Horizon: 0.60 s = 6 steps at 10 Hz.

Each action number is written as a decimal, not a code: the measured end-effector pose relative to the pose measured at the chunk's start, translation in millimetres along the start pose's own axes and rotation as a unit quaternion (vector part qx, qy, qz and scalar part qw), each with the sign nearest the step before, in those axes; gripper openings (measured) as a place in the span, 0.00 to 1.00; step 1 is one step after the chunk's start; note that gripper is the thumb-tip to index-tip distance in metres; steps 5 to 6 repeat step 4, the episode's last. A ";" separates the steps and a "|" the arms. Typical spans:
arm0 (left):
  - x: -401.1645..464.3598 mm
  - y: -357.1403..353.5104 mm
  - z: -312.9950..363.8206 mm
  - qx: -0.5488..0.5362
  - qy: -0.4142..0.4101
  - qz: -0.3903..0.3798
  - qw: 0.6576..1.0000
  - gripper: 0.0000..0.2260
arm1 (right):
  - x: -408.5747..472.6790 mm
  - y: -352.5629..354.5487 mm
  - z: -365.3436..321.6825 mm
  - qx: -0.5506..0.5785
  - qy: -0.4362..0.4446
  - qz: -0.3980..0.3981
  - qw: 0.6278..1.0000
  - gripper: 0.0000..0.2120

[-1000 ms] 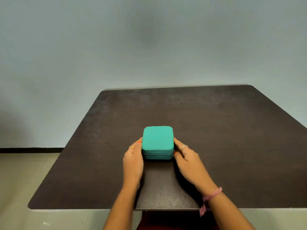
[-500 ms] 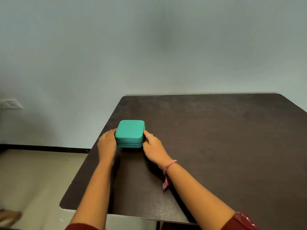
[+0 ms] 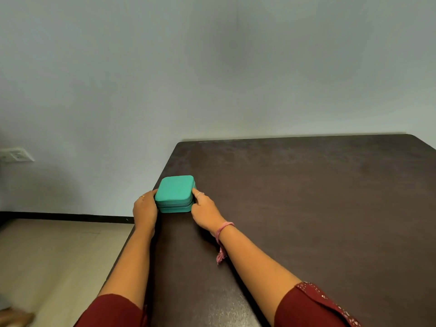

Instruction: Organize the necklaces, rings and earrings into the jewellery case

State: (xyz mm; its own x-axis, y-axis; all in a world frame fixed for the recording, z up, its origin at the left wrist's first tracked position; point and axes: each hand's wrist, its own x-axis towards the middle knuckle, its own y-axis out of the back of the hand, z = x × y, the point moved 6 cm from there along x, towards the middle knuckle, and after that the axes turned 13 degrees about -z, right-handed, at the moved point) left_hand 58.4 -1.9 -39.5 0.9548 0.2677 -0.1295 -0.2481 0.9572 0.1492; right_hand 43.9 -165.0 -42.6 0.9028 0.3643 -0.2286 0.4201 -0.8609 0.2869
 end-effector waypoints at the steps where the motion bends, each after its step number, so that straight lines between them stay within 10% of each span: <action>1: 4.2 -0.1 -0.6 0.000 0.001 0.004 1.000 0.12 | 5.2 1.3 2.3 0.007 0.000 -0.002 1.000 0.30; 6: -0.5 -1.2 7.9 0.064 -0.029 0.051 0.996 0.17 | 6.0 6.6 13.8 0.029 0.023 -0.016 0.999 0.32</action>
